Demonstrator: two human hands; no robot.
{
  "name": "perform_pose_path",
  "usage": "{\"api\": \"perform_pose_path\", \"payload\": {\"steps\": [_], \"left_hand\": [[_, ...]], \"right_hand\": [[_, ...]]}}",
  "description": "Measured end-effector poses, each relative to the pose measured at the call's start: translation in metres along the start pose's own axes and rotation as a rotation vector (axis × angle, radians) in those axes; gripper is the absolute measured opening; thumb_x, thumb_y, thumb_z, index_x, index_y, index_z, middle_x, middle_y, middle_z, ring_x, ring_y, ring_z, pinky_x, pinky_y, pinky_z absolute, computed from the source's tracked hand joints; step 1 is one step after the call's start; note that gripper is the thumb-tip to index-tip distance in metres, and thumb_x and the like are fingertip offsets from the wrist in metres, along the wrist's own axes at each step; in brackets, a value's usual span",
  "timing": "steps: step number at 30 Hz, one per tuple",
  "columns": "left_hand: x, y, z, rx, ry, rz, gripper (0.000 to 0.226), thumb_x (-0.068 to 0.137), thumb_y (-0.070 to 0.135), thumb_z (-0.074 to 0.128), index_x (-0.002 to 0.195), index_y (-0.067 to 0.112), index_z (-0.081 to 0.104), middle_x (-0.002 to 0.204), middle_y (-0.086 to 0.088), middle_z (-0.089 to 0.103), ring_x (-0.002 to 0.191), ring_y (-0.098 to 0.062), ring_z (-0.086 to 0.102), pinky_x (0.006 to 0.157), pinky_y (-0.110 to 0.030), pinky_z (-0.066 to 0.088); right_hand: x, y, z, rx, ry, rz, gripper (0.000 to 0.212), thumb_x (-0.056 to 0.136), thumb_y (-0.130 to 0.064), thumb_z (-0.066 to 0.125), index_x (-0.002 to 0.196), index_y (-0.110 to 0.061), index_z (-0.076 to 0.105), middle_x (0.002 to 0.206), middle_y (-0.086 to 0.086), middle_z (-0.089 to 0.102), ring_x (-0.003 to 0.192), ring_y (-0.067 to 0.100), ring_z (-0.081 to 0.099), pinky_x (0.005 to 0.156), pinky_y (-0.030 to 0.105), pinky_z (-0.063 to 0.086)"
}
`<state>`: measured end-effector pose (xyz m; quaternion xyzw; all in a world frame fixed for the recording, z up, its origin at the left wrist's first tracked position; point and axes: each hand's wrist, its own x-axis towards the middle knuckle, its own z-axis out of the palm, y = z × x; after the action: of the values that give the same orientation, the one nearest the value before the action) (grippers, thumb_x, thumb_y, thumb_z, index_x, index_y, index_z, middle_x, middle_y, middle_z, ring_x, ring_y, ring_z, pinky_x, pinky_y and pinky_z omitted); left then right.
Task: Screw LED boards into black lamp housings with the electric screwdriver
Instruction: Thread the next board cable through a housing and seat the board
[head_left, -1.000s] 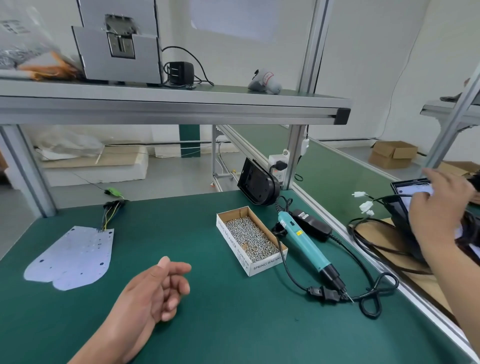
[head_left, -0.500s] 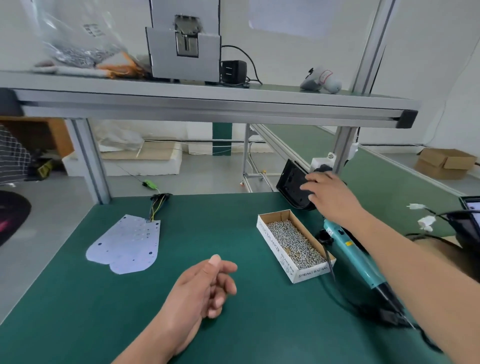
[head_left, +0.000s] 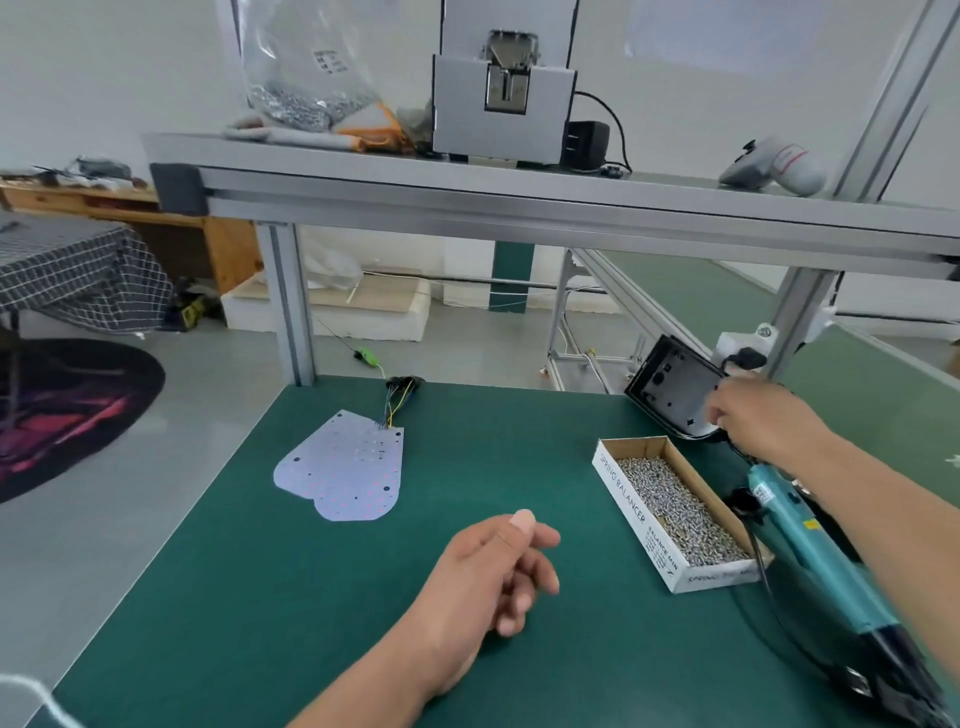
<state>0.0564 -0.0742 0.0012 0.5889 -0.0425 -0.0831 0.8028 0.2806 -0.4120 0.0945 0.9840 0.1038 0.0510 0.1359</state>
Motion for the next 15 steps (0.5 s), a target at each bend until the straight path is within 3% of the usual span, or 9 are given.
{"api": "perform_pose_path", "payload": {"steps": [2, 4, 9, 12, 15], "left_hand": [[0.001, 0.000, 0.000, -0.002, 0.002, 0.012, 0.045, 0.093, 0.061, 0.063, 0.104, 0.021, 0.078, 0.087, -0.012, 0.070, 0.060, -0.016, 0.045, 0.048, -0.025, 0.034], [0.000, 0.001, 0.000, 0.010, 0.005, 0.023, 0.039, 0.096, 0.057, 0.061, 0.102, 0.022, 0.078, 0.086, -0.011, 0.070, 0.059, -0.016, 0.045, 0.047, -0.025, 0.034], [-0.001, 0.009, -0.005, 0.172, 0.081, 0.095, 0.033, 0.093, 0.056, 0.059, 0.097, 0.027, 0.075, 0.081, -0.003, 0.072, 0.058, -0.015, 0.044, 0.049, -0.024, 0.036], [0.001, 0.017, -0.019, 0.469, 0.274, 0.162, 0.027, 0.095, 0.058, 0.056, 0.092, 0.034, 0.069, 0.081, 0.010, 0.072, 0.059, -0.010, 0.045, 0.057, -0.026, 0.040], [0.007, 0.026, -0.045, 0.789, 0.581, 0.199, 0.011, 0.102, 0.047, 0.055, 0.095, 0.042, 0.063, 0.083, 0.018, 0.068, 0.067, -0.007, 0.057, 0.060, -0.030, 0.048]], "right_hand": [[-0.003, 0.003, 0.001, 0.044, 0.021, -0.025, 0.038, 0.092, 0.002, 0.059, 0.067, -0.027, 0.054, 0.083, -0.003, 0.053, 0.091, 0.015, 0.035, 0.066, 0.031, 0.037], [-0.004, 0.006, -0.001, 0.058, 0.040, -0.040, 0.016, 0.093, -0.008, 0.067, 0.080, -0.016, 0.070, 0.091, 0.002, 0.061, 0.090, 0.015, 0.047, 0.075, 0.035, 0.046], [-0.007, 0.008, -0.011, 0.150, 0.059, -0.057, 0.011, 0.094, -0.013, 0.074, 0.084, -0.017, 0.071, 0.094, -0.002, 0.056, 0.087, 0.020, 0.056, 0.081, 0.042, 0.050], [-0.012, 0.006, -0.016, 0.252, 0.218, -0.094, 0.016, 0.095, -0.011, 0.072, 0.081, -0.020, 0.069, 0.089, -0.006, 0.057, 0.088, 0.023, 0.055, 0.081, 0.043, 0.049], [-0.023, -0.004, -0.018, 0.343, 0.395, -0.142, 0.016, 0.095, -0.012, 0.071, 0.082, -0.022, 0.068, 0.088, -0.010, 0.057, 0.092, 0.024, 0.051, 0.083, 0.047, 0.048]]}}
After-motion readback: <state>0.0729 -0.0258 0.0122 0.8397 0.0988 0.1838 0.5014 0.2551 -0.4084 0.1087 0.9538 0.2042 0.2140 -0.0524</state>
